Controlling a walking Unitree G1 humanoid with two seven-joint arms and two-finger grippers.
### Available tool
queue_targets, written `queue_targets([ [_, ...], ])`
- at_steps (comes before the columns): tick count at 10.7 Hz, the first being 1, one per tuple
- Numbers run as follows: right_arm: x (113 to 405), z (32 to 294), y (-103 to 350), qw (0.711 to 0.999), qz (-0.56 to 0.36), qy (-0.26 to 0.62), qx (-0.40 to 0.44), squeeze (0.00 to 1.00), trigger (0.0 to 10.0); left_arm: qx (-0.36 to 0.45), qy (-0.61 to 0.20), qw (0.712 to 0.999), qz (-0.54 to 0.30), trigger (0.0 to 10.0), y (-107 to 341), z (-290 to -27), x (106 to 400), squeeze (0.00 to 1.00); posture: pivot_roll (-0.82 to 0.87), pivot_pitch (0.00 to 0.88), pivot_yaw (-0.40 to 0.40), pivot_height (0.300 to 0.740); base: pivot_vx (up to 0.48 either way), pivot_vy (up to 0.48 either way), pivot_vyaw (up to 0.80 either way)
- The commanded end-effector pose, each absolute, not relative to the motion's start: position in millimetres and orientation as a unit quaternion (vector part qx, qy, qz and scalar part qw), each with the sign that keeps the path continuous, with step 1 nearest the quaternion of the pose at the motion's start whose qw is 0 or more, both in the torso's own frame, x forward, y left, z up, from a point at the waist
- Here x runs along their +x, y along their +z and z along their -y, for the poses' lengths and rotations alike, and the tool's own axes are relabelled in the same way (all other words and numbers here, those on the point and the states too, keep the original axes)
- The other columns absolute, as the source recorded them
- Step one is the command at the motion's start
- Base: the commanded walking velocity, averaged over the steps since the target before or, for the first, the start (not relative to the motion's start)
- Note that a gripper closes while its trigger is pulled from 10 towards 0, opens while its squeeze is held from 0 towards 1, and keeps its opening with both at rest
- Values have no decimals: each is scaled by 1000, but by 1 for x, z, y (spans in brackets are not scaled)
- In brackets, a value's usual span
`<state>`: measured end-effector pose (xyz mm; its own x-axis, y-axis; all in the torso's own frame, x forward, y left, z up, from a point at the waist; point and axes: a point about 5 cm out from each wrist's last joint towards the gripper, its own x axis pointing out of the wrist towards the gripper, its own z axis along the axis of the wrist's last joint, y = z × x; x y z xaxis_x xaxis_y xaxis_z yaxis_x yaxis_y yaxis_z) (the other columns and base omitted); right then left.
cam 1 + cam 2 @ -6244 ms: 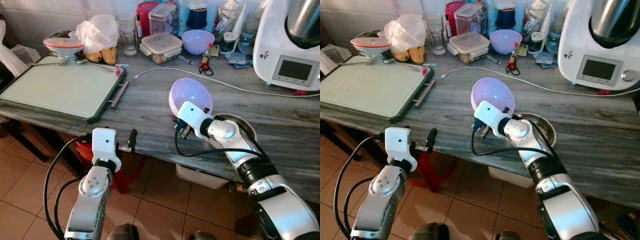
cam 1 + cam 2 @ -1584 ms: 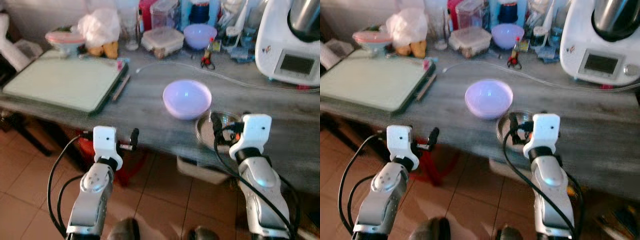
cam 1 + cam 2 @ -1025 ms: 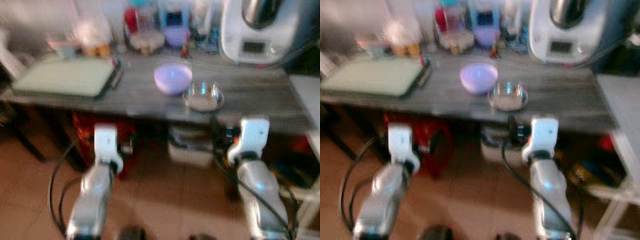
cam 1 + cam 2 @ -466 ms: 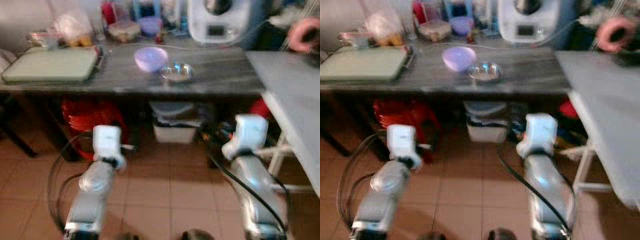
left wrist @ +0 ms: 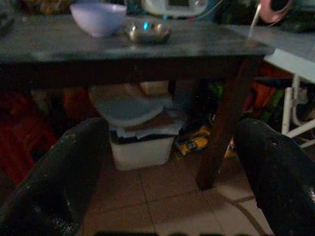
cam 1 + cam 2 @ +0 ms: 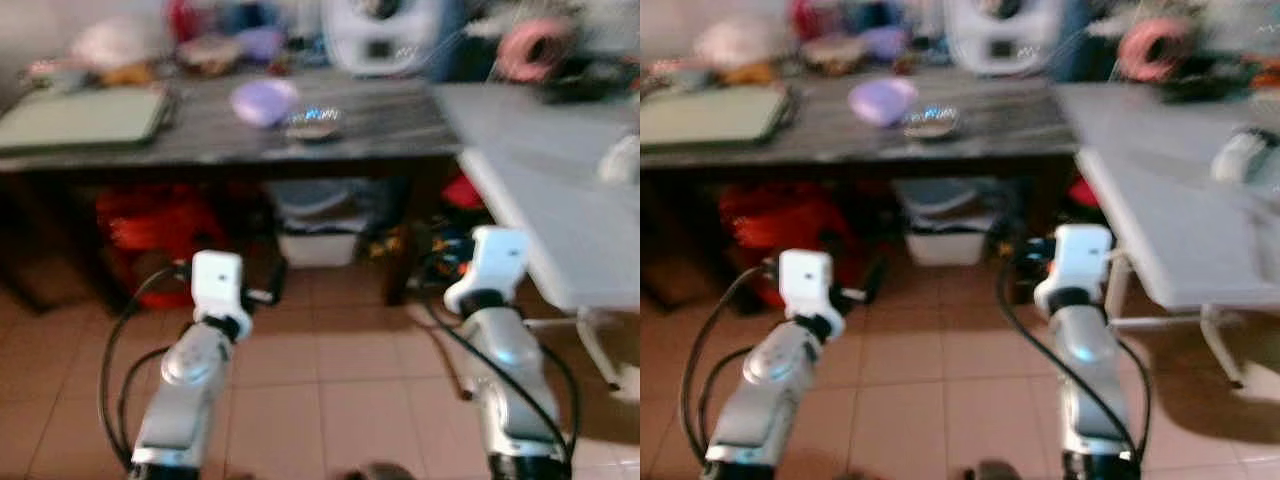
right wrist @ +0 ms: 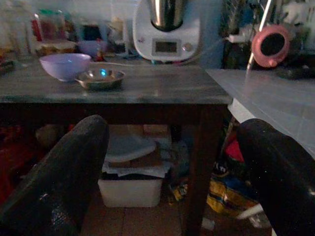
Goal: Setting the table
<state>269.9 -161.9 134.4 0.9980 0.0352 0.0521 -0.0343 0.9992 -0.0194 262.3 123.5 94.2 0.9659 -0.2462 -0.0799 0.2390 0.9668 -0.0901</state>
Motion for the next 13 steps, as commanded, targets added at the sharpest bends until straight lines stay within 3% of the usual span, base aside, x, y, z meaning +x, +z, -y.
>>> queue_targets([
  [1,273,160,139,999,35,27,-11,0,10000,-43,-117,991,-53,10000,92,-126,264,0,-41,0,43,740,0,0,0],
  [3,273,161,140,999,35,26,-13,0,10000,-42,-118,991,-57,10000,92,-126,263,0,-43,0,44,740,0,0,0],
  [10,278,168,135,1000,12,-17,-23,0,10000,-28,-119,991,-61,10000,93,-128,265,0,-41,0,54,740,0,-475,0],
  [13,279,165,131,999,11,-21,-30,0,10000,-13,-117,991,-61,10000,94,-128,267,0,-42,0,58,740,297,-374,0],
])
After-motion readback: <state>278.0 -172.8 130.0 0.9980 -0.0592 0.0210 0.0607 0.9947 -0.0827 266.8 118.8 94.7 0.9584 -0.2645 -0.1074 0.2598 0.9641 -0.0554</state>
